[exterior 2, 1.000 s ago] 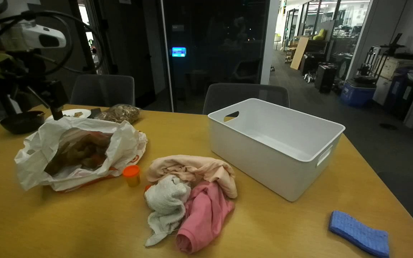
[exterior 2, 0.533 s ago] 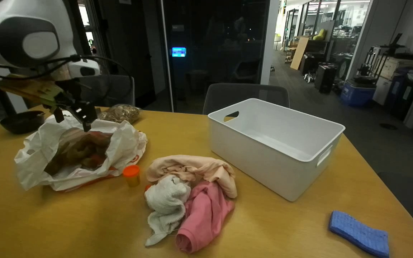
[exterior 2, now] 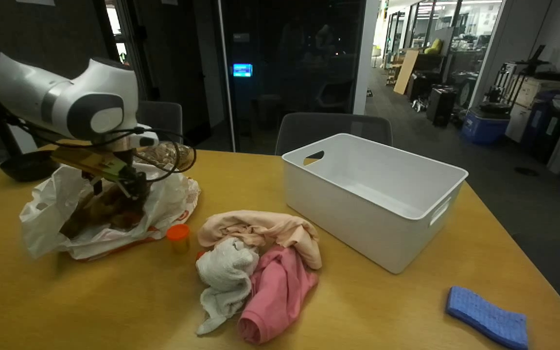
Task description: Remove the moose and toy vegetable from the plastic bag and put it on the table
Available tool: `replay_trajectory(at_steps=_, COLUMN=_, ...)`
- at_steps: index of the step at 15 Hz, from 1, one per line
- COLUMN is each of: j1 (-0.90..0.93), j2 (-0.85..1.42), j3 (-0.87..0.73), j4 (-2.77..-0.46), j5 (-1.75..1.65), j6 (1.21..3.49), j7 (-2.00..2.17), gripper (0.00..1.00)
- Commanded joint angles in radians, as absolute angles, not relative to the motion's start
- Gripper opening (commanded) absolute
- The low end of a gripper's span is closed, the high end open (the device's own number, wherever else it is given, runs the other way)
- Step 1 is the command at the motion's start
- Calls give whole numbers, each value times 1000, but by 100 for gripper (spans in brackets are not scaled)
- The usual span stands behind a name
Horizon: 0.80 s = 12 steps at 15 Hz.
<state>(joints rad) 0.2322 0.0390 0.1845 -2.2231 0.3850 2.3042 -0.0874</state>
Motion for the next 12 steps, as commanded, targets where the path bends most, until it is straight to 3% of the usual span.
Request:
replay_trajectory(at_steps=1, j1=213, j2=165, j3=192, j4=-2111, j5=344, j6=2301, j7=-133, gripper=100)
replay_trajectory(at_steps=4, j1=201, j2=213, j3=192, j4=-2068, j5=306, j6=2311, j7=-154, gripper=100)
replay_trajectory(at_steps=5, j1=196, j2=220, j3=193, j4=-2057, j5=301, j6=2310, j7=-155, gripper=75)
replay_trajectory(at_steps=6, j1=193, j2=221, j3=194, j4=-2048, j5=306, j6=2313, j7=-152, gripper=74)
replay_trajectory(at_steps=12, j1=168, j2=210, j3=195, j4=-2037, j5=346, j6=2316, j7=-163, gripper=28)
